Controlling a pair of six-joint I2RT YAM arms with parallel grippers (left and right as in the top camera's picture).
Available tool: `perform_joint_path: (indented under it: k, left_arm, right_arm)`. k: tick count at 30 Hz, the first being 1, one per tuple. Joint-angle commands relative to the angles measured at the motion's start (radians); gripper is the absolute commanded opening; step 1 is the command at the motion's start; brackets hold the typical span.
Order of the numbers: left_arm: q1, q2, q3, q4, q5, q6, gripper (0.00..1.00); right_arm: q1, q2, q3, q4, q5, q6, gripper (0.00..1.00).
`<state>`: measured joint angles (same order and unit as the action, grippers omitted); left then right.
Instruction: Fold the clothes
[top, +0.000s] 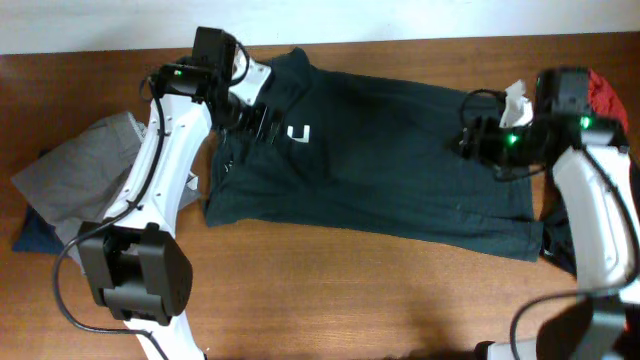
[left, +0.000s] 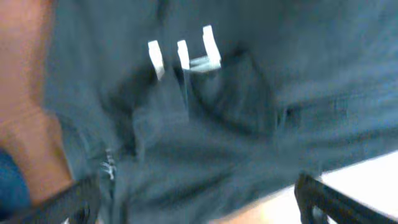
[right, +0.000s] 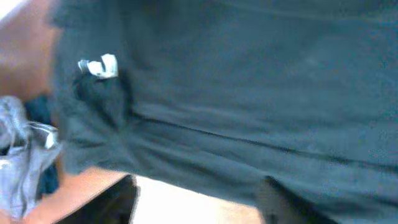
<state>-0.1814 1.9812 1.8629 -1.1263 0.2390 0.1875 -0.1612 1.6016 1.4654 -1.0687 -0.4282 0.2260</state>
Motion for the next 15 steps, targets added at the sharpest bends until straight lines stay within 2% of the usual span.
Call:
perform_joint_path:
  k: [1, 3, 4, 9, 15]
  left_arm:
    - [0.024, 0.005, 0.024, -0.104, -0.029, -0.054, 0.83]
    - [0.046, 0.001, 0.039, -0.175, -0.03, -0.064, 0.7]
    - [0.06, -0.006, 0.051, -0.204, -0.031, -0.068, 0.69]
    - [0.137, -0.119, 0.098, -0.293, -0.04, -0.15, 0.69]
    - [0.216, -0.315, 0.098, -0.388, -0.186, -0.246, 0.71]
  right_arm:
    - [0.002, 0.057, 0.101, -0.057, 0.15, -0.012, 0.61]
    - [0.002, 0.05, 0.119, -0.062, 0.149, -0.012, 0.65]
    - [0.001, 0.037, 0.124, -0.061, 0.149, -0.011, 0.72]
    - [0.001, -0.084, 0.137, -0.082, 0.153, -0.011, 0.8]
    - [0.001, -0.268, 0.137, -0.194, 0.177, -0.01, 0.92]
